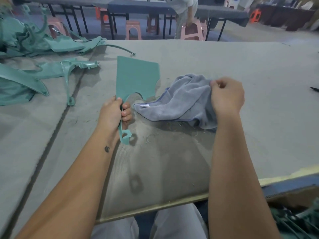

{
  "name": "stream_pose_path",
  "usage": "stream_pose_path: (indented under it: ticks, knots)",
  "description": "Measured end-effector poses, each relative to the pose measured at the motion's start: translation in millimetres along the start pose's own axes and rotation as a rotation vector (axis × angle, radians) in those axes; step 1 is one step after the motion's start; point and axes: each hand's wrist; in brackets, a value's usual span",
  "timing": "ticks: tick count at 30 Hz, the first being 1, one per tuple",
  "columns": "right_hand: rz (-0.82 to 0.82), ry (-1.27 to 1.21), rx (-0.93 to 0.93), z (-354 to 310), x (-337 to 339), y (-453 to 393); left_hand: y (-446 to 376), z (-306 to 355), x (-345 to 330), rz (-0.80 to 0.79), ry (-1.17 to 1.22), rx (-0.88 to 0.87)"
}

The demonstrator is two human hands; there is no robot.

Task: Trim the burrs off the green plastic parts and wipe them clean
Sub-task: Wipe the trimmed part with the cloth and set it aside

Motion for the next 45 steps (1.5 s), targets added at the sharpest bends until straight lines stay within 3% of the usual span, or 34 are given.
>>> stream_pose_path:
  ticks: [4,8,11,15,17,19,22,26,28,32,35,38,41,43,45]
  knots:
    - [-0.007,-0.229,0.201,-46.5,-12.8,13.2,0.9,0.0,0.1,-0.028,-0.013,-0.019]
    - [-0.021,-0.176,0.327,-92.9,-49.3,34.0,5.5,0.8,0.9,-0.059,-0.084,-0.013]
    - [-0.22,-0.226,0.394,-109.3,-84.3,55.2,9.3,-0.4,0.1,-0.134,-0.089,0.027]
    - [-0.481,0.055,0.661,-108.5,-112.0,68.1,6.9,1.2,0.7,-0.134,-0.021,0.091]
    - [-0.673,-0.022,0.721,-110.3,-108.8,63.6,4.2,4.6,3.6,-0.119,0.092,0.184]
    - [-0.75,-0.104,0.706,-109.1,-105.3,56.4,3.5,6.6,5.9,-0.135,0.117,0.231]
    - [-0.569,-0.248,0.591,-92.8,-111.9,42.7,4.1,7.2,9.3,-0.192,0.108,0.241]
    - [-0.335,-0.08,0.389,-69.6,-118.0,14.6,8.5,4.6,12.3,-0.287,0.029,0.191]
    - [-0.326,-0.08,0.372,-78.5,-119.2,13.1,8.2,2.4,10.7,-0.275,0.008,0.165]
    - [-0.498,-0.44,0.583,-114.8,-115.7,45.9,5.7,1.3,9.9,-0.225,-0.011,0.153]
    - [-0.389,-0.494,0.64,-120.8,-115.9,49.9,5.8,1.1,10.4,-0.231,-0.043,0.144]
    - [-0.231,-0.438,0.447,-110.9,-119.1,28.8,4.9,1.7,10.2,-0.251,-0.089,0.131]
    - [-0.226,-0.127,0.201,-90.4,-122.7,2.2,6.0,1.6,8.9,-0.281,-0.122,0.134]
    - [-0.278,-0.063,0.17,-88.7,-122.6,-4.1,6.4,1.4,8.6,-0.288,-0.127,0.137]
    - [-0.296,-0.135,0.26,-98.9,-122.2,0.8,5.5,1.6,8.9,-0.278,-0.115,0.142]
Point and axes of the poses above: each hand's wrist, its own y-axis away from the middle knuckle, its own x-axis out of the back of the hand, z = x × y, and after that the axes turned 6 degrees about y, right-handed
